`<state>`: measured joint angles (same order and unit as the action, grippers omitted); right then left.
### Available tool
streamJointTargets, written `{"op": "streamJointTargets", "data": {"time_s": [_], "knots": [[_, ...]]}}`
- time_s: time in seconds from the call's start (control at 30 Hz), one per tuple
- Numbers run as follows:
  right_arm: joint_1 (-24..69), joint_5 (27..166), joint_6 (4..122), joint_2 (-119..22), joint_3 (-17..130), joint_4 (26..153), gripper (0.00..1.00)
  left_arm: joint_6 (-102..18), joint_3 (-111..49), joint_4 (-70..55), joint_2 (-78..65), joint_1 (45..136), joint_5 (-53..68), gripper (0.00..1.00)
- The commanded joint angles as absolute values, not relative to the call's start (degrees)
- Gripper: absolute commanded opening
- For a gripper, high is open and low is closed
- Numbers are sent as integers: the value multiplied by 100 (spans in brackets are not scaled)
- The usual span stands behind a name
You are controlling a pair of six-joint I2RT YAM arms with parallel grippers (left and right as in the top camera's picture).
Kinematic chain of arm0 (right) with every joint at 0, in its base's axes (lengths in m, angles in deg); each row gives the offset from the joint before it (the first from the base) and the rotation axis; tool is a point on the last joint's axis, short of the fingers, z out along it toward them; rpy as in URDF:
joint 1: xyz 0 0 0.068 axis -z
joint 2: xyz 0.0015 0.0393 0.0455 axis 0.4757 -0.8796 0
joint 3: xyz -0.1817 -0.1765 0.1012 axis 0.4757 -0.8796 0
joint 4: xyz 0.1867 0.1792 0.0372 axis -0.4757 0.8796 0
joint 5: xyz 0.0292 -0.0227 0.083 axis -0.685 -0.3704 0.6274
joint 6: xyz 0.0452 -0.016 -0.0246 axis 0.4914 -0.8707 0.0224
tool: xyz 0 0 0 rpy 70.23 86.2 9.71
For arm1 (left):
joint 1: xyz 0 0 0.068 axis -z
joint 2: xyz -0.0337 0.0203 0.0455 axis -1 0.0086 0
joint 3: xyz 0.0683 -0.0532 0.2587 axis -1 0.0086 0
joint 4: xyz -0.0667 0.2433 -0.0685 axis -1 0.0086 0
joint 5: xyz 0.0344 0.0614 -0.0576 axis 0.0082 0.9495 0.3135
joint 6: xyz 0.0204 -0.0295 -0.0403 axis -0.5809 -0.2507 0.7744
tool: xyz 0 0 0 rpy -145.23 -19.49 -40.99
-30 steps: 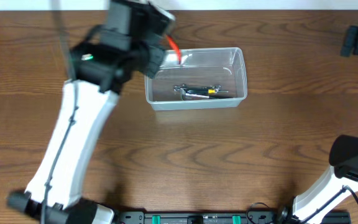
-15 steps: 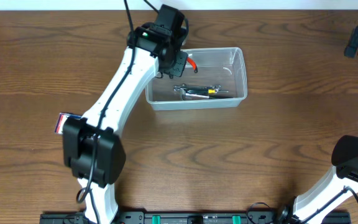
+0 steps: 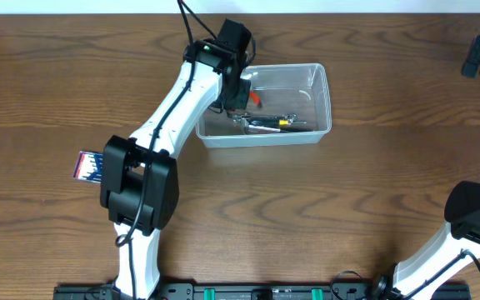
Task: Pack container
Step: 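Carry the pliers right into the container and open the left gripper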
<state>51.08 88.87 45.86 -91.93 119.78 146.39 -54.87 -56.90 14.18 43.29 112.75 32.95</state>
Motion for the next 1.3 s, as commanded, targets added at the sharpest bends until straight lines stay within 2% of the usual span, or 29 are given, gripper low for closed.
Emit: {"op": "streamJointTargets", "data": {"time_s": [0.0,0.27,0.67,0.7,0.73,0.77,0.8,0.93,1.1,1.27], "knots": [[5126,8943,4575,-9180,11969,14645,99,-5395,-5563,1568,4473,11083,3631,6],[5126,8948,4575,-9180,11969,14643,99,-5467,-5426,1538,4510,10665,3625,5],[5126,8948,4575,-9180,11969,14667,99,-5721,-5426,1433,4517,10661,3625,6],[5126,8948,4573,-9180,11969,14667,99,-5721,-5426,1433,4517,10661,3625,12],[5126,8948,4573,-9180,11969,14667,99,-5719,-5426,1435,4517,10661,3625,51],[5126,8948,4573,-9180,11969,14667,99,-5719,-5426,1435,4517,10661,3625,70],[5126,8948,4575,-9180,11969,14667,99,-5721,-5426,1431,4517,10661,3625,75],[5126,8948,4573,-9180,11969,14667,99,-5854,-5426,1429,4515,10661,3627,84],[5126,8946,4527,-9180,11969,14665,99,-6064,-5585,1433,4292,10661,3697,86],[5126,8943,4514,-9180,11969,14621,99,-6090,-5821,1470,3420,10661,4300,88]]}}
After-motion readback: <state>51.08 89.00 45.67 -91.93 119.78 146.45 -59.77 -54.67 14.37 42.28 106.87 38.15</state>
